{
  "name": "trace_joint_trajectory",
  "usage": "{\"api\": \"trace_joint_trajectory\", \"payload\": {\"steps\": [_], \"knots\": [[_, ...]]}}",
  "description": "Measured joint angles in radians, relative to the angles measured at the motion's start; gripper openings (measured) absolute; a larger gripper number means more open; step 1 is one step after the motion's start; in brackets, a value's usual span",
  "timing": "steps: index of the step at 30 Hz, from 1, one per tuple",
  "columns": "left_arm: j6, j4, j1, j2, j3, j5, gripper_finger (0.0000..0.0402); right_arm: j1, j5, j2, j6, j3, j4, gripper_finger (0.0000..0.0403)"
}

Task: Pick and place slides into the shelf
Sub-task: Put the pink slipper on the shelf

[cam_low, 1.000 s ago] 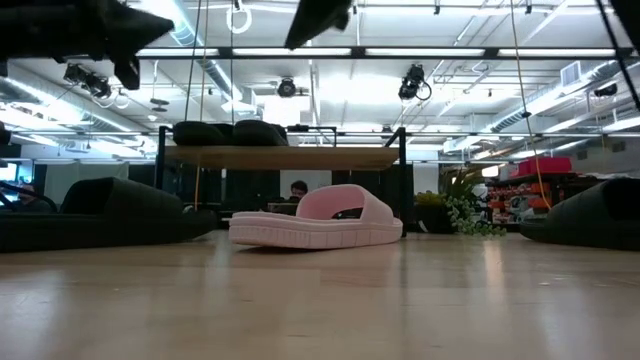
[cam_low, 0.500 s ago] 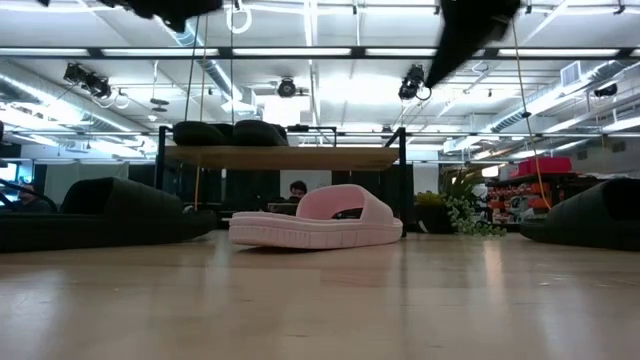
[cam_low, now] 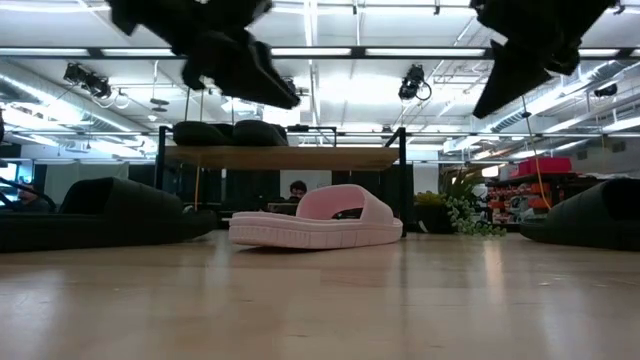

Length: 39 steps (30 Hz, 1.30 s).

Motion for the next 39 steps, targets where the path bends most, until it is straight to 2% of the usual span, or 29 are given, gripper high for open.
{"api": "trace_joint_trajectory", "payload": {"steps": [4, 9, 15, 20, 25, 39], "knots": [[0.078, -0.008, 0.0, 0.142, 0.113, 0.0, 0.013, 0.001, -0.004, -0.01, 0.042, -0.034, 0.004, 0.0004], [0.126, -0.092, 0.003, 0.308, 0.237, 0.0, 0.0122, 0.009, -0.011, -0.009, 0.091, -0.054, 0.0, 0.0004], [0.128, -0.151, 0.003, 0.427, 0.312, -0.001, 0.0128, 0.042, -0.018, -0.005, 0.126, -0.058, 0.005, 0.0004], [0.128, -0.145, 0.003, 0.46, 0.315, -0.035, 0.0134, 0.085, -0.015, -0.005, 0.168, -0.058, 0.006, 0.0004], [0.131, -0.135, 0.015, 0.465, 0.315, -0.15, 0.0126, 0.111, -0.012, -0.005, 0.196, -0.058, 0.01, 0.0004], [0.127, -0.151, 0.086, 0.466, 0.315, -0.147, 0.0085, 0.115, -0.012, -0.005, 0.197, -0.058, 0.01, 0.0004]]}}
